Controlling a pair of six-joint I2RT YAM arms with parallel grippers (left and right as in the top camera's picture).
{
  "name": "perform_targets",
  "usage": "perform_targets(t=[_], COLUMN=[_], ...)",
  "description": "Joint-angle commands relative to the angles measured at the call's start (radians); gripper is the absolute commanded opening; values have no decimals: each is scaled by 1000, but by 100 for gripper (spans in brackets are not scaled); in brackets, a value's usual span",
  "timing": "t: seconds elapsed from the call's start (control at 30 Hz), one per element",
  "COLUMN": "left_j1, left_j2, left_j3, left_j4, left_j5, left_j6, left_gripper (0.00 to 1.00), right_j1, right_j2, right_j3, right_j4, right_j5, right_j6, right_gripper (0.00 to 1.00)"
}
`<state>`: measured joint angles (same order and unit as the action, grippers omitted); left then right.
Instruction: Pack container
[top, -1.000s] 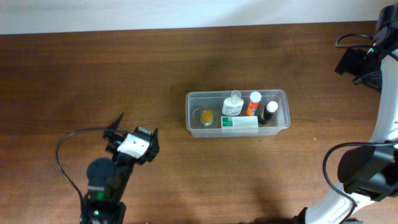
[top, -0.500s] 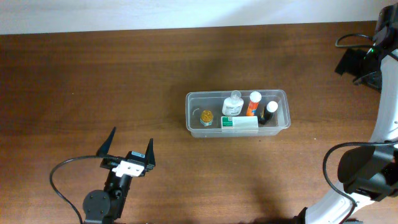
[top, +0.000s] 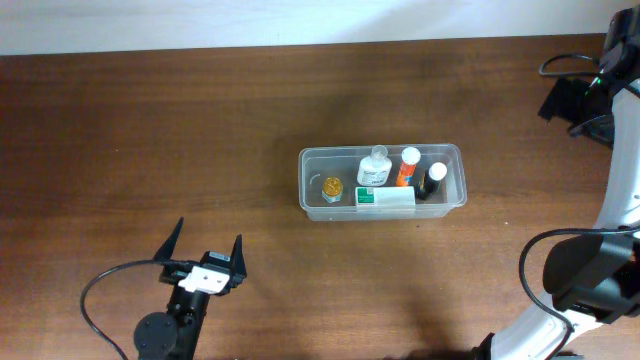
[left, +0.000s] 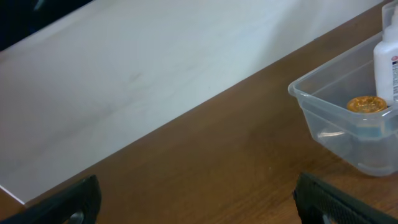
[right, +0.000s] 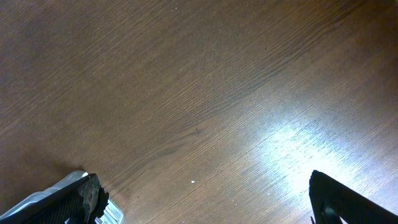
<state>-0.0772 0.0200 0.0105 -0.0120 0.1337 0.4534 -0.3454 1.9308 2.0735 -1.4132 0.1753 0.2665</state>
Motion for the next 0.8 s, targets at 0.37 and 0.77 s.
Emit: perform_targets(t=[0.37,0.77], left_j1=[6,6], left_j2=[-15,-15], left_j3=[-2,-2], left_j4=[-53,-53], left_j5=[35,35], left_j6=[5,5], left_gripper=[99,99], right_j1=[-2,-2], right_j2=[-10,-10], right_j3=[-5,-5], right_j4=[0,0], right_j5=[5,5], right_j6=[7,7], right_gripper=[98,98])
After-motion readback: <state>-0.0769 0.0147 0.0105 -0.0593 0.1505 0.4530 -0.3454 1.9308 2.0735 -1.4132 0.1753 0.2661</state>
